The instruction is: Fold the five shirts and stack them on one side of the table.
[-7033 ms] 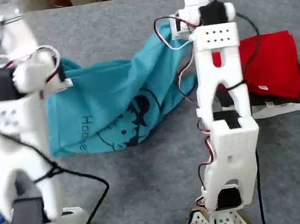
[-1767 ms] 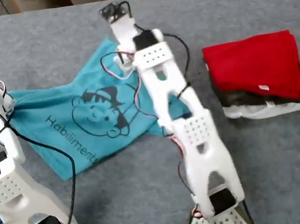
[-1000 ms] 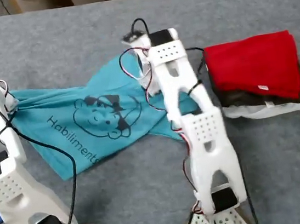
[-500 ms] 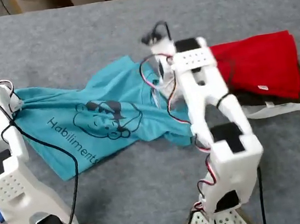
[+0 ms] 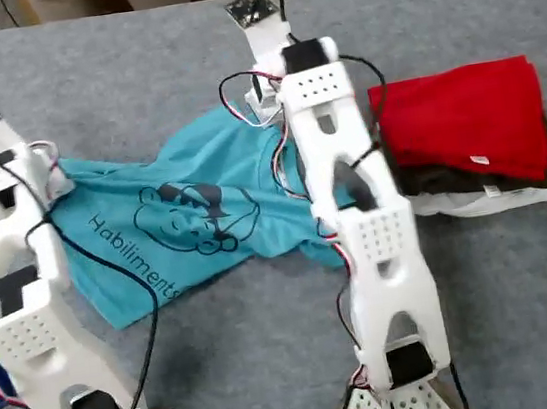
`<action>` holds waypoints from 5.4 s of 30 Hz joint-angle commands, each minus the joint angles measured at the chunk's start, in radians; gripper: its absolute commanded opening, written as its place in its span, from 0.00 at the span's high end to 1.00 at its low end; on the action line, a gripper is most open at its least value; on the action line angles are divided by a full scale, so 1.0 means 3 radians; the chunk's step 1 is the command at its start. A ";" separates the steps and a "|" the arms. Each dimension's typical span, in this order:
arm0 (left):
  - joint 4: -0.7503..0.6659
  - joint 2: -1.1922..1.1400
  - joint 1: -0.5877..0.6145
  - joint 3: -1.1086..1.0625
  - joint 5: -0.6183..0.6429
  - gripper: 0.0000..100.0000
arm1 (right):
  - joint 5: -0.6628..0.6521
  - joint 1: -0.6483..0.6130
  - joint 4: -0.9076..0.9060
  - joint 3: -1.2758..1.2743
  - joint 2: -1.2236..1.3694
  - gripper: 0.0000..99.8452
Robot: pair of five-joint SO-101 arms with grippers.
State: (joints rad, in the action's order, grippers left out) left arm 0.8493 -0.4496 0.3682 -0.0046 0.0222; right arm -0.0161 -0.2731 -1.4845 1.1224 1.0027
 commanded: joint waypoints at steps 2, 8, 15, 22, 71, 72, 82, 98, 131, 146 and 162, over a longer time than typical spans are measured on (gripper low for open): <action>0.0072 0.0130 -0.0276 -0.0041 -0.0194 0.98 | 0.0138 -0.0100 -0.0266 0.1465 0.0570 0.86; -0.0210 0.0401 -0.0271 -0.0378 -0.0230 0.98 | 0.0133 -0.0340 -0.0010 0.1706 0.0985 0.86; -0.0353 0.0534 -0.0205 -0.0532 -0.0220 0.98 | -0.0010 -0.0478 -0.0056 0.1399 0.1046 0.99; -0.0353 0.0540 -0.0138 -0.0517 -0.0215 0.98 | -0.0419 -0.0427 -0.1023 0.1240 0.1031 1.00; -0.0358 0.0545 -0.0123 -0.0517 -0.0230 0.98 | 0.0327 -0.0253 -0.0230 0.0499 0.0437 0.68; -0.0358 0.0545 -0.0123 -0.0517 -0.0230 0.98 | 0.0327 -0.0248 -0.0302 0.0683 0.0550 0.68; -0.0348 0.0519 -0.0010 -0.0445 -0.0230 0.98 | 0.0184 -0.0263 -0.0302 0.1210 0.1107 0.69; -0.0353 0.0519 -0.0005 -0.0455 -0.0230 0.98 | 0.0205 -0.0217 0.0031 0.1199 0.1128 1.00; 0.1969 0.3920 -0.0307 0.1586 -0.0251 0.98 | 0.0425 -0.0033 -0.0317 0.1793 -0.3480 1.00; 0.3038 0.4877 -0.0338 0.2230 -0.0430 0.98 | 0.0419 -0.0049 -0.0414 0.0872 -0.4912 1.00; -0.0179 0.4565 -0.0322 -0.1918 -0.0517 0.98 | -0.0092 -0.0043 0.1826 -0.3010 -0.4667 1.00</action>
State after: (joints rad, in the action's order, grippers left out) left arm 1.2283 0.9759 0.2731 -0.2762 -0.1312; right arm -0.0130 -0.3007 -1.2236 0.4565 -0.4381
